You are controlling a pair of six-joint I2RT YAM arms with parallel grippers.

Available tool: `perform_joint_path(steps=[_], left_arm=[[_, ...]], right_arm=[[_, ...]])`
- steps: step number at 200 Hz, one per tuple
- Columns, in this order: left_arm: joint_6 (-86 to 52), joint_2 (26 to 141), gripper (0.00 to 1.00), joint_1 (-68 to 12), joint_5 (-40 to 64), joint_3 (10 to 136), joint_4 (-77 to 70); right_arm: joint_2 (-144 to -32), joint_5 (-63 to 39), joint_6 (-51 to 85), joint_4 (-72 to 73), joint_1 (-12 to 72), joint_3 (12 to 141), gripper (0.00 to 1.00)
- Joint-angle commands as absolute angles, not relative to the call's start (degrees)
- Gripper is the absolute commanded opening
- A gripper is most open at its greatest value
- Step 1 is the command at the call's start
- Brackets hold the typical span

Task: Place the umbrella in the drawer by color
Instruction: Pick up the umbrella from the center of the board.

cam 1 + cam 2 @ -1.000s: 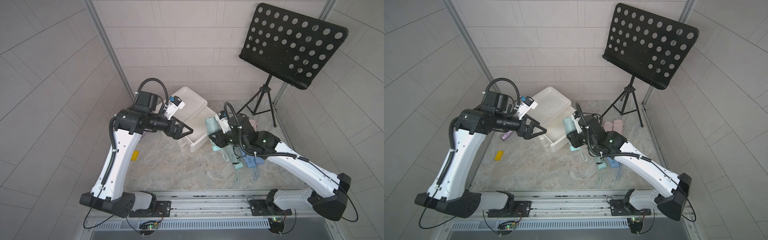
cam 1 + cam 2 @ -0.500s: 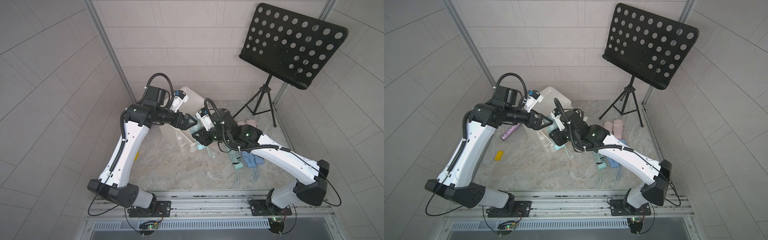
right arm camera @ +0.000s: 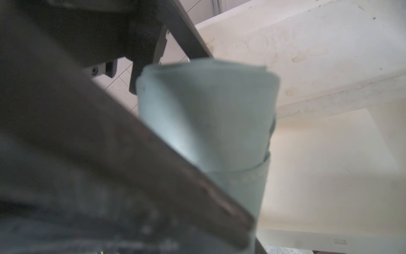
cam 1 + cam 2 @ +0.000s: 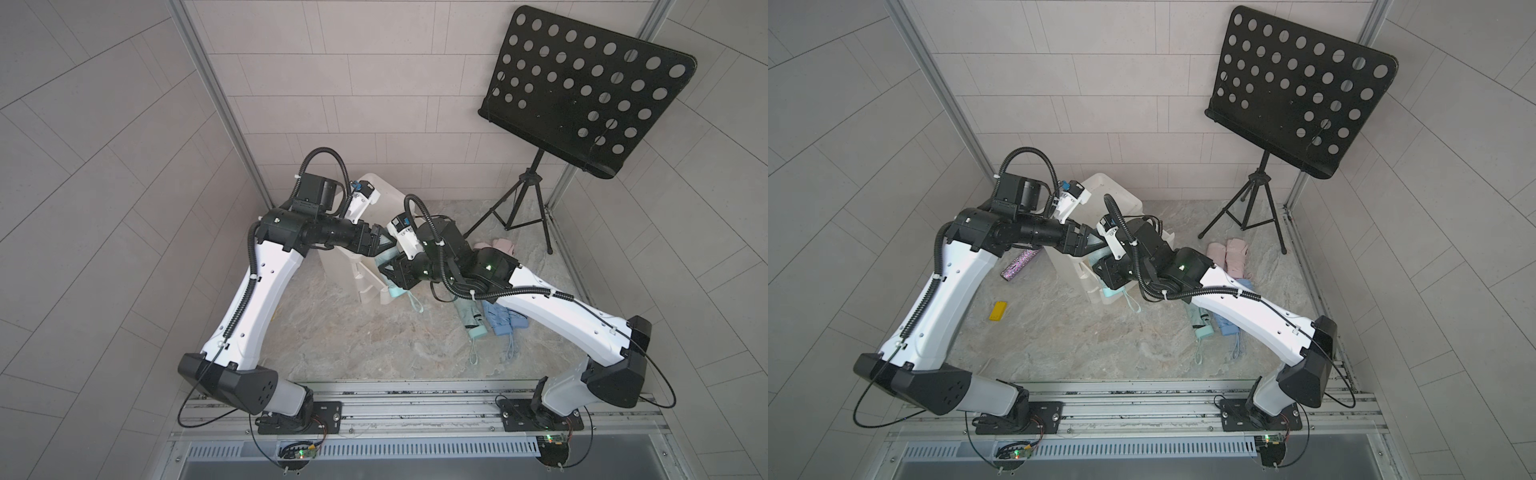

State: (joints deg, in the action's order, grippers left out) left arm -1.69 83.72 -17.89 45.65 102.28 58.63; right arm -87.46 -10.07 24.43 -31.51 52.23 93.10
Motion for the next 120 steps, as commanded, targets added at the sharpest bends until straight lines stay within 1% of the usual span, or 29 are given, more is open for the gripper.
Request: perform_joint_path(steps=[1, 22, 33, 37, 51, 58, 68, 79, 82, 88, 101, 120], left_arm=[[-1.6, 84.3, 0.62, -18.2, 47.4, 101.6, 58.0], [-1.5, 84.5, 0.46, -18.3, 49.6, 101.5, 58.1], [-0.8, 85.0, 0.38, -18.3, 50.4, 102.1, 58.8], [-0.2, 85.1, 0.35, -18.2, 50.5, 102.7, 59.3], [2.4, 86.1, 0.26, -17.9, 50.6, 105.4, 62.0], [3.8, 86.6, 0.22, -17.7, 51.2, 106.6, 63.3], [5.5, 87.3, 0.2, -17.3, 52.1, 108.8, 65.2], [7.7, 88.2, 0.2, -17.1, 52.6, 111.4, 67.5], [8.4, 88.4, 0.2, -17.0, 52.6, 112.1, 68.2], [9.6, 88.9, 0.2, -17.0, 52.8, 113.6, 69.6], [12.2, 89.9, 0.2, -16.9, 53.6, 116.5, 72.4], [14.7, 91.4, 0.19, -16.8, 54.9, 119.9, 75.6]], right_arm=[[-86.6, -9.8, 23.8, -27.9, 52.6, 94.0, 0.39], [-86.6, -9.6, 23.8, -27.4, 52.6, 93.8, 0.39], [-86.6, -9.8, 23.7, -27.3, 52.6, 93.9, 0.42], [-86.6, -9.9, 23.7, -27.4, 52.6, 93.9, 0.46], [-86.4, -10.4, 23.5, -28.6, 52.1, 94.5, 0.66], [-85.8, -11.3, 23.5, -28.7, 51.4, 94.4, 0.74], [-84.7, -14.1, 23.8, -28.8, 50.0, 94.0, 0.82], [-83.3, -18.3, 24.2, -29.0, 48.0, 93.6, 0.86], [-82.8, -19.5, 24.4, -28.9, 47.3, 93.4, 0.91], [-81.9, -21.9, 24.7, -28.8, 46.0, 93.0, 0.95], [-79.8, -27.4, 26.3, -27.5, 42.6, 91.5, 0.97], [-77.3, -34.3, 28.5, -24.7, 38.4, 89.0, 0.97]])
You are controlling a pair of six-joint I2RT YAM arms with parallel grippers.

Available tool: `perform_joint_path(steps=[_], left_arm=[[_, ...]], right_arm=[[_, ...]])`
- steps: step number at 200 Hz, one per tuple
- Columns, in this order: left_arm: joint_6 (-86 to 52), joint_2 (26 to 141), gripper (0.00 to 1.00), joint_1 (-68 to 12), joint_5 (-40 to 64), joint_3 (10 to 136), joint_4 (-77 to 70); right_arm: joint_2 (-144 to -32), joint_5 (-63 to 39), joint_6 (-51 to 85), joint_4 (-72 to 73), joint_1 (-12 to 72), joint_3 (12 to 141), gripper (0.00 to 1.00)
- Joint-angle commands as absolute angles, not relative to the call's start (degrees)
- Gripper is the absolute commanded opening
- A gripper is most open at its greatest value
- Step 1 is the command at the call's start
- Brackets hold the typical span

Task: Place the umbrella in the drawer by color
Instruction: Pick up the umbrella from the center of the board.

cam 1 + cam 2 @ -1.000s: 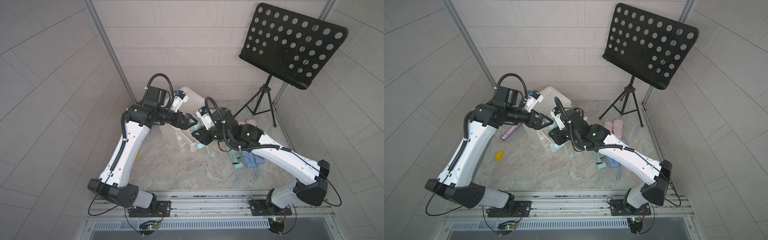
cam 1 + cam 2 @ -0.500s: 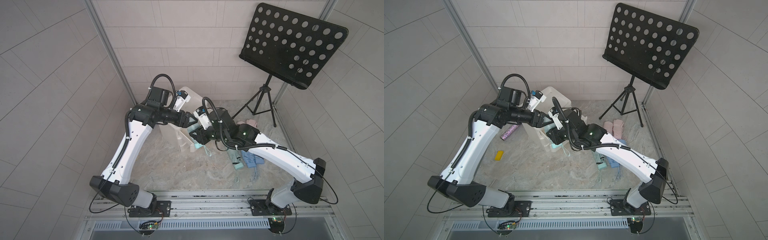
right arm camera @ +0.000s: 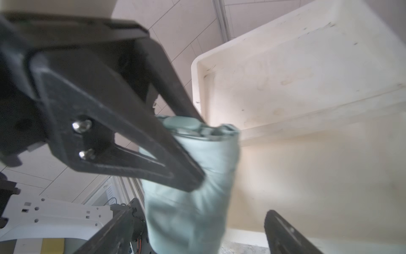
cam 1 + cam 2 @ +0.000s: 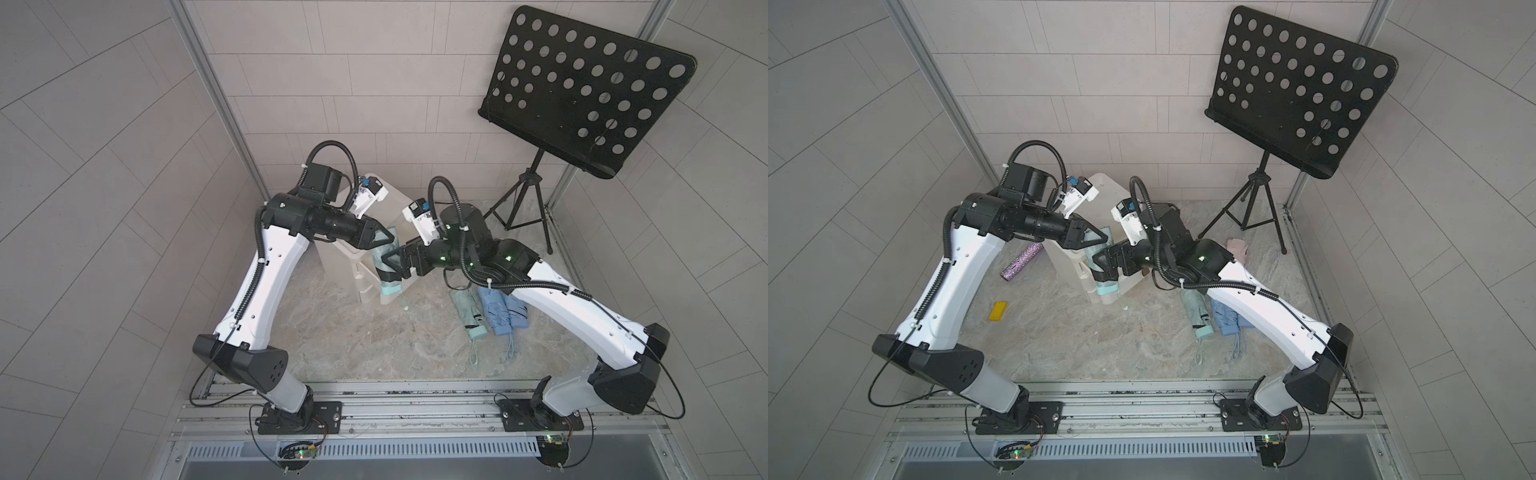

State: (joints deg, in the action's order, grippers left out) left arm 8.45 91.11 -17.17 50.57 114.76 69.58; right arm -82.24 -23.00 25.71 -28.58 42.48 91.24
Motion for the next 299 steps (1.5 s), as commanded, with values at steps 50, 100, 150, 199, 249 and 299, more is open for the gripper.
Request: perform_joint_path(steps=[50, 100, 150, 199, 249, 299], left_arm=[[17.6, 94.9, 0.19, -16.7, 62.8, 126.5, 79.8], [17.9, 95.7, 0.19, -16.6, 67.3, 128.0, 80.7], [17.6, 95.6, 0.19, -16.7, 68.3, 128.1, 80.7], [17.8, 95.6, 0.19, -16.7, 68.5, 127.8, 80.8], [17.1, 95.4, 0.5, -16.6, 65.0, 127.2, 79.3], [10.4, 92.7, 1.0, -14.7, 57.2, 124.2, 71.4]], right_arm=[[-77.4, -48.5, 32.9, -17.0, 35.8, 85.4, 0.97], [-79.9, -51.8, 35.5, -11.4, 36.5, 83.4, 0.94], [-83.4, -53.4, 36.5, -8.6, 39.0, 84.0, 0.8], [-83.6, -53.5, 36.9, -7.1, 39.3, 83.3, 0.51], [-83.5, -53.0, 39.5, -3.7, 39.7, 81.9, 0.36], [-82.1, -49.4, 41.5, -2.6, 40.0, 80.7, 0.34]])
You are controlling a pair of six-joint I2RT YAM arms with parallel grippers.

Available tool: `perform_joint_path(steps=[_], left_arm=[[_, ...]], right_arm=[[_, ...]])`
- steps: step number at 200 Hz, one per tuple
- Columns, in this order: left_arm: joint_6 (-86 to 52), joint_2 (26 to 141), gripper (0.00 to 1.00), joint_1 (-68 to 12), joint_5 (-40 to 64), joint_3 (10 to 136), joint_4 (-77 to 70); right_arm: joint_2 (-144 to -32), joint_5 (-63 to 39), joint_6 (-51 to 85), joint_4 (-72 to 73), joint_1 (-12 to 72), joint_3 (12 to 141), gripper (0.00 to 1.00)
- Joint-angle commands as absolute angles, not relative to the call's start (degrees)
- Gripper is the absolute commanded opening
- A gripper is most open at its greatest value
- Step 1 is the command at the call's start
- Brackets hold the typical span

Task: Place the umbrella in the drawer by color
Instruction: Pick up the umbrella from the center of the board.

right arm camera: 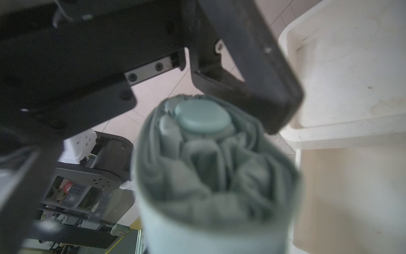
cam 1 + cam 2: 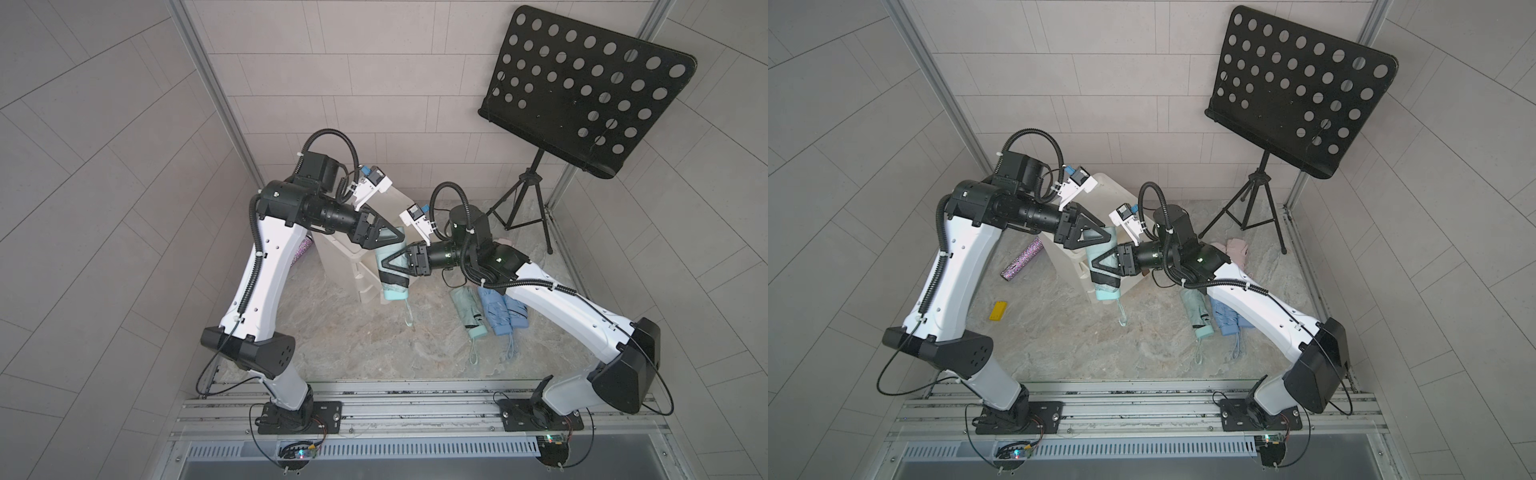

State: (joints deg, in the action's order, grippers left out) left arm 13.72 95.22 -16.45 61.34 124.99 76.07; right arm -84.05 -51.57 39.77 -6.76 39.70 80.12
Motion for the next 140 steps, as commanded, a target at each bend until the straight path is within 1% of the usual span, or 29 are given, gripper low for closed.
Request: perform_joint_path(steps=[1, 30, 47, 63, 96, 121, 140], left_arm=[[10.2, 92.7, 1.0, -14.6, 57.1, 124.2, 71.2], [4.3, 92.5, 1.0, -7.8, 56.8, 124.2, 66.8], [3.9, 91.5, 1.0, -5.4, 54.3, 123.7, 66.2], [4.5, 88.9, 1.0, -5.3, 50.6, 120.8, 64.7], [5.3, 80.5, 1.0, -5.4, 43.5, 109.6, 57.6], [5.4, 74.8, 1.0, -5.5, 40.4, 102.5, 52.7], [5.6, 72.4, 1.0, -5.7, 39.8, 99.5, 51.3]], right_arm=[[-82.0, -49.2, 41.6, -2.7, 40.0, 80.7, 0.34], [-81.6, -44.6, 42.0, -5.8, 39.9, 82.6, 0.33], [-81.8, -41.2, 43.4, -6.6, 39.6, 83.9, 0.34], [-82.3, -37.7, 45.7, -6.8, 39.2, 85.3, 0.34], [-83.8, -29.2, 51.6, -8.9, 37.8, 87.8, 0.34], [-84.3, -23.6, 60.1, -7.1, 35.6, 85.8, 0.32], [-85.6, -20.5, 62.2, -9.4, 35.2, 86.8, 0.31]])
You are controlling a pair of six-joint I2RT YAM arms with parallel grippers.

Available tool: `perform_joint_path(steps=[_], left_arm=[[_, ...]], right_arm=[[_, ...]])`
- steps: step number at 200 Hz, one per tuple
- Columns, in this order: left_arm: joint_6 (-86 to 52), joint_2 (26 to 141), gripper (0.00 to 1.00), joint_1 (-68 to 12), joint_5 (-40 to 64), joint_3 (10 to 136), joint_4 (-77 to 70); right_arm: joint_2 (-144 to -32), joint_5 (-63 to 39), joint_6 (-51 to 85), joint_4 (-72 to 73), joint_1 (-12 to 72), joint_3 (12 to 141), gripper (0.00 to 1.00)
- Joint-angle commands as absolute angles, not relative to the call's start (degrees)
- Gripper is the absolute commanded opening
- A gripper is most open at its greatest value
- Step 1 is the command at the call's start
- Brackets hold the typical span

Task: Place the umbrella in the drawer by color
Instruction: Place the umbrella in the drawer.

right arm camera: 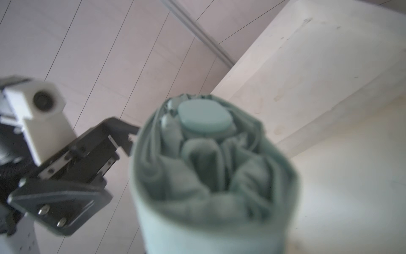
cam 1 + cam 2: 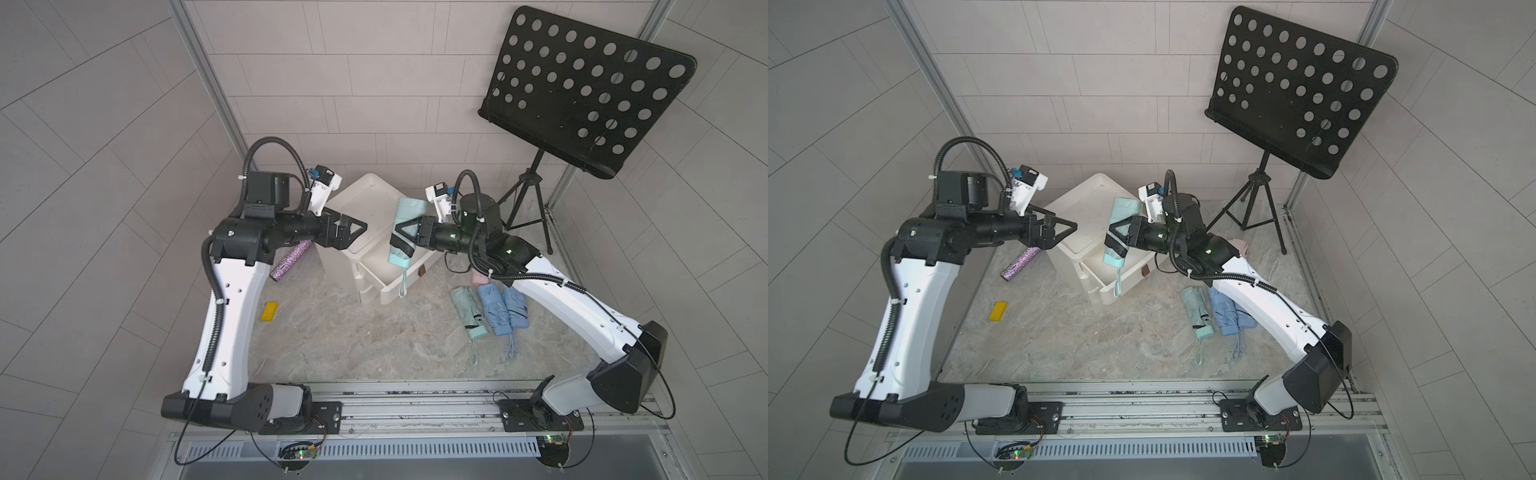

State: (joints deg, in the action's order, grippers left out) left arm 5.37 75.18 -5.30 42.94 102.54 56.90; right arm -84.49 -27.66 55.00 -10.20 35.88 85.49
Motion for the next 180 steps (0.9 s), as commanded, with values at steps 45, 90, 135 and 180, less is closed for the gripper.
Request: perform_joint_path(steps=[45, 90, 135, 180], left_arm=[[4.4, 71.2, 1.0, -5.9, 41.3, 96.7, 50.2], [2.6, 70.6, 1.0, -5.8, 41.9, 94.8, 48.1], [2.4, 69.7, 1.0, -5.8, 41.5, 93.0, 47.1], [2.1, 69.5, 1.0, -5.8, 41.2, 91.9, 46.1]], right_arm=[[-90.1, -16.9, 69.1, -12.8, 35.2, 89.3, 0.31], [-92.4, -13.0, 74.7, -16.0, 35.3, 90.1, 0.31], [-93.5, -10.5, 79.2, -16.7, 35.3, 91.2, 0.31], [-96.8, -12.4, 82.8, -17.1, 35.9, 93.5, 0.32]])
